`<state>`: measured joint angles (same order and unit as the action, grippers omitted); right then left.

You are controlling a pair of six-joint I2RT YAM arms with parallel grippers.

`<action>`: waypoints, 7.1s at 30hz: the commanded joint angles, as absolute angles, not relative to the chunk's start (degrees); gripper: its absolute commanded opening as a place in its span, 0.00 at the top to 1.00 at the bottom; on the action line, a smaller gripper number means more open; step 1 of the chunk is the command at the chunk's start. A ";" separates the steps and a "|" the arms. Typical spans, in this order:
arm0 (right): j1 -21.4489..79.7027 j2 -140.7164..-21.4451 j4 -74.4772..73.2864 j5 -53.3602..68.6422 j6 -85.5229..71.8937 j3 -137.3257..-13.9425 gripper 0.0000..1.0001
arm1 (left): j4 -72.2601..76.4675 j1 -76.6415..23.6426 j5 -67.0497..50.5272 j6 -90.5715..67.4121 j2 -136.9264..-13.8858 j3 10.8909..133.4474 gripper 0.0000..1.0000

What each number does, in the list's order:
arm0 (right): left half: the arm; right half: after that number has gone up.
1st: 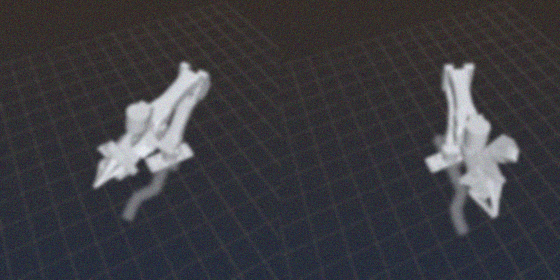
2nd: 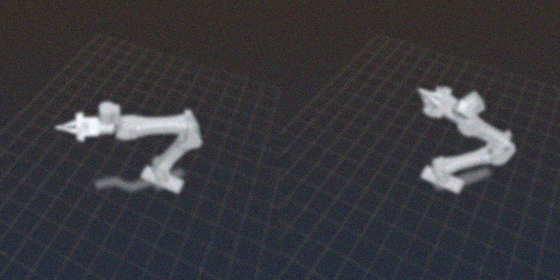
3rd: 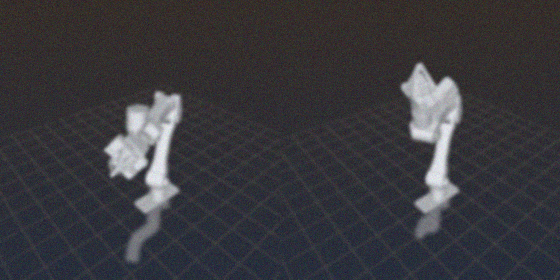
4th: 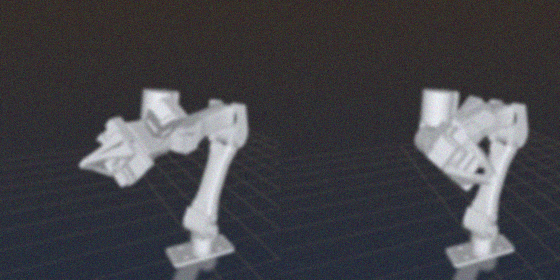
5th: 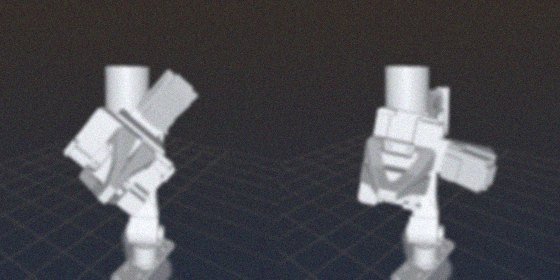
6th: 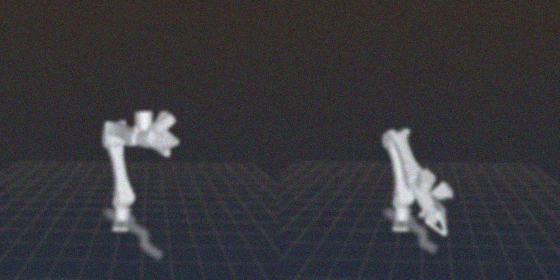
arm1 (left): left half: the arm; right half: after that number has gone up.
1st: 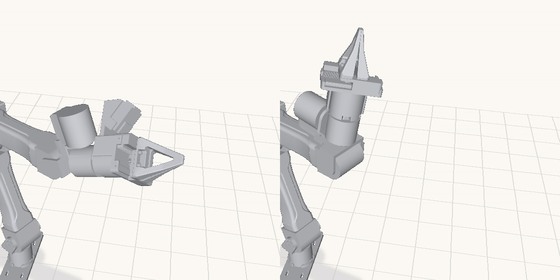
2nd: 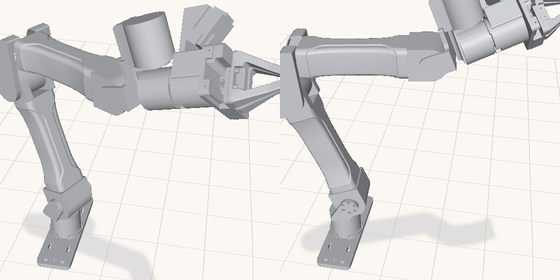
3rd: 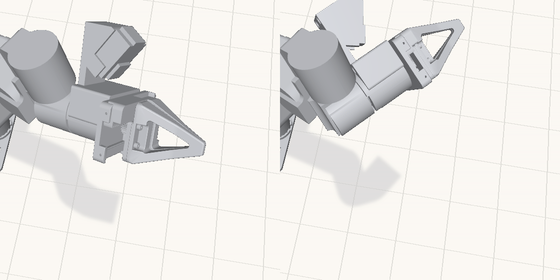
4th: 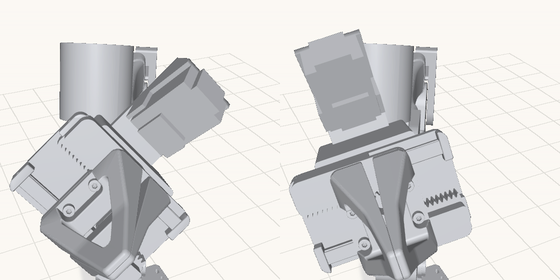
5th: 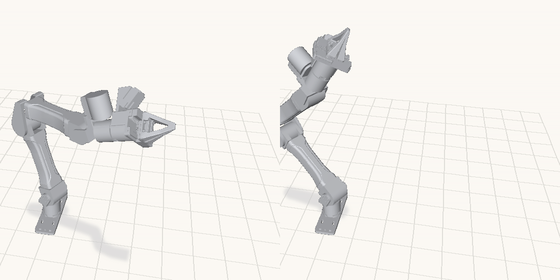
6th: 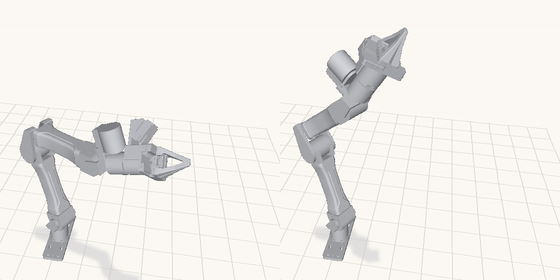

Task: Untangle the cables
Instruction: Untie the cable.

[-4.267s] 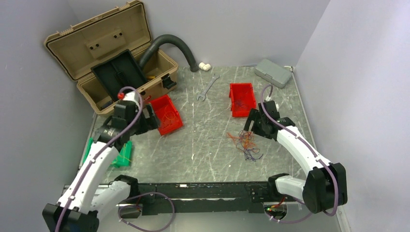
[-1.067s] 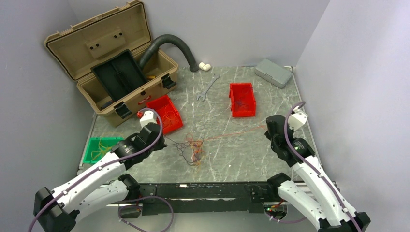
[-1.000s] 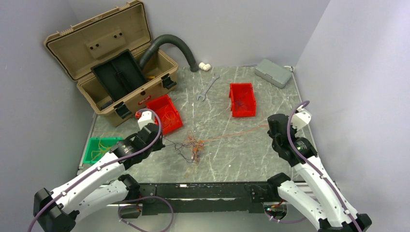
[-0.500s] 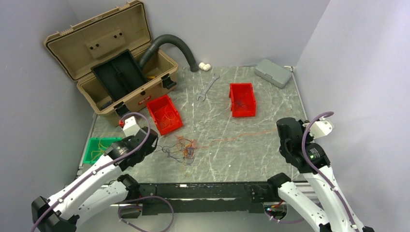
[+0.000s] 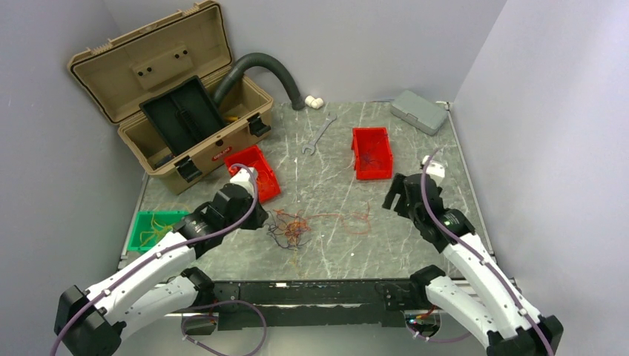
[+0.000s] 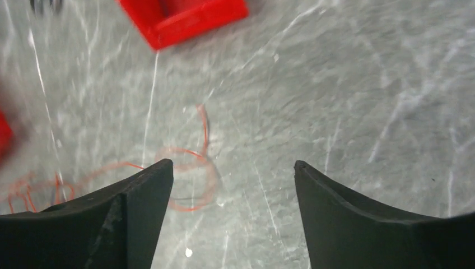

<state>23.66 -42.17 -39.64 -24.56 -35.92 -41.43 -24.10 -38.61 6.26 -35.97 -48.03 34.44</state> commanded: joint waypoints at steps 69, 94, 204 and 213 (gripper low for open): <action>44.35 -59.97 -22.26 -27.10 -56.63 -36.54 1.00 | -31.60 -38.68 14.63 -32.14 -43.80 36.95 1.00; 58.47 -84.68 7.43 -3.32 -78.39 -43.81 0.26 | -27.98 -38.46 9.23 -30.16 -44.29 37.09 1.00; 31.73 -54.48 -31.69 -30.12 -51.09 -33.41 1.00 | -55.80 -33.93 49.63 -37.60 -17.94 59.53 1.00; 31.72 -54.59 -28.49 -20.86 -42.47 -34.24 1.00 | -38.16 -33.92 19.13 -25.18 -25.42 53.92 1.00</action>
<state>31.86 -55.46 -30.55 -25.02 -46.35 -33.52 -48.73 -34.04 37.47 -31.68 -19.40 55.72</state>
